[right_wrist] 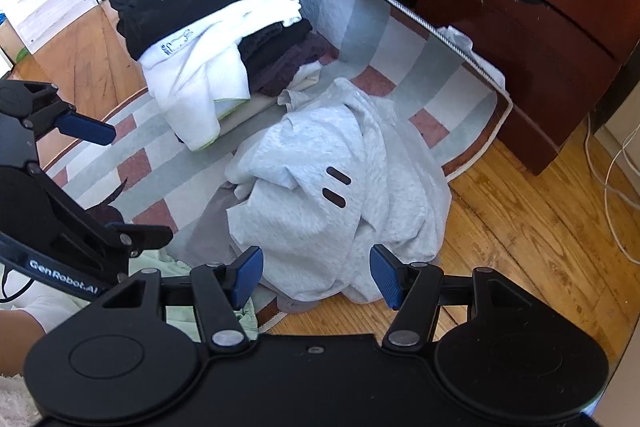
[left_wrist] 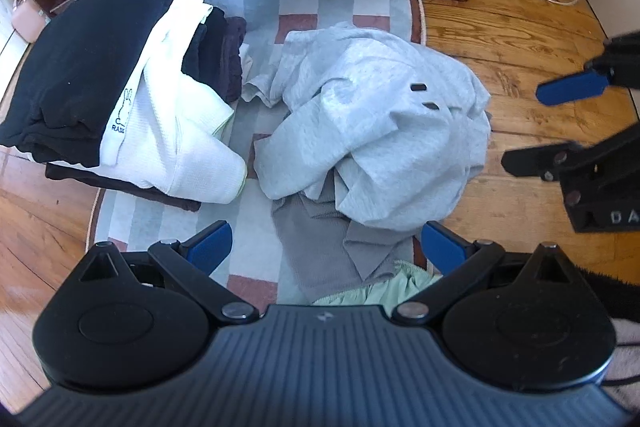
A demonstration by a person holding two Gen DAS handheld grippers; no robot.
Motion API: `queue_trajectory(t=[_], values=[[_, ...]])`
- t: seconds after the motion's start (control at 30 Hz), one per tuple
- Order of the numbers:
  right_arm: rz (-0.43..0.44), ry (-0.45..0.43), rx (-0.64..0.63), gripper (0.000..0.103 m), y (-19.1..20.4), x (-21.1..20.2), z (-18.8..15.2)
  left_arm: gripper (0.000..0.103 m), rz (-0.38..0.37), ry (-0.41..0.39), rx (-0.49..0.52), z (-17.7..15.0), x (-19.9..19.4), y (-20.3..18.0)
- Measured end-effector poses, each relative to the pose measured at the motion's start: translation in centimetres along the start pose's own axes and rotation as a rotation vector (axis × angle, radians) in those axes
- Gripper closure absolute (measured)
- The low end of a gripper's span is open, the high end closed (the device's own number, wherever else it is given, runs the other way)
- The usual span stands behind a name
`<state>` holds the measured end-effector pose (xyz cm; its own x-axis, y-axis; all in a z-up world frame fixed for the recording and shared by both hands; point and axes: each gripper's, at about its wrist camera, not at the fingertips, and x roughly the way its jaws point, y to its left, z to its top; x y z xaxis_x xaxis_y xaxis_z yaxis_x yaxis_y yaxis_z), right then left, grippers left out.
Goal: Fold clothes
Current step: 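Move both grippers toward the crumpled light grey sweatshirt on the mat, then grasp the grey sweatshirt with the left gripper while the right gripper grasps it too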
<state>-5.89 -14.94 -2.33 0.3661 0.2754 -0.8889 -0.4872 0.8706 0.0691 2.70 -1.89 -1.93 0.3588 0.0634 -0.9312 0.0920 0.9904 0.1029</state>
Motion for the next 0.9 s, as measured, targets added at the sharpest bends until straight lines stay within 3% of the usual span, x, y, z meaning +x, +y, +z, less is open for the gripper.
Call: queue_trajectory(t=[0.2,0.57,0.73,0.9], values=[[0.053,-0.012,0.031,0.039,-1.6,2.3,0.6,0.000,0.006,0.036,-0.090,0.9,2.9,1.8],[0.109,0.002,0.247,0.038,-7.1,8.3,1.2,0.012,-0.183,-0.005,-0.204,2.5,7.1,3.2],[0.202,-0.030,0.374,0.038,-10.0,9.6,1.6,0.029,-0.269,-0.057,-0.201,3.6,8.2,3.0],[0.305,-0.059,0.487,0.038,-12.8,11.2,1.9,0.067,-0.320,-0.096,-0.201,3.7,9.7,3.2]])
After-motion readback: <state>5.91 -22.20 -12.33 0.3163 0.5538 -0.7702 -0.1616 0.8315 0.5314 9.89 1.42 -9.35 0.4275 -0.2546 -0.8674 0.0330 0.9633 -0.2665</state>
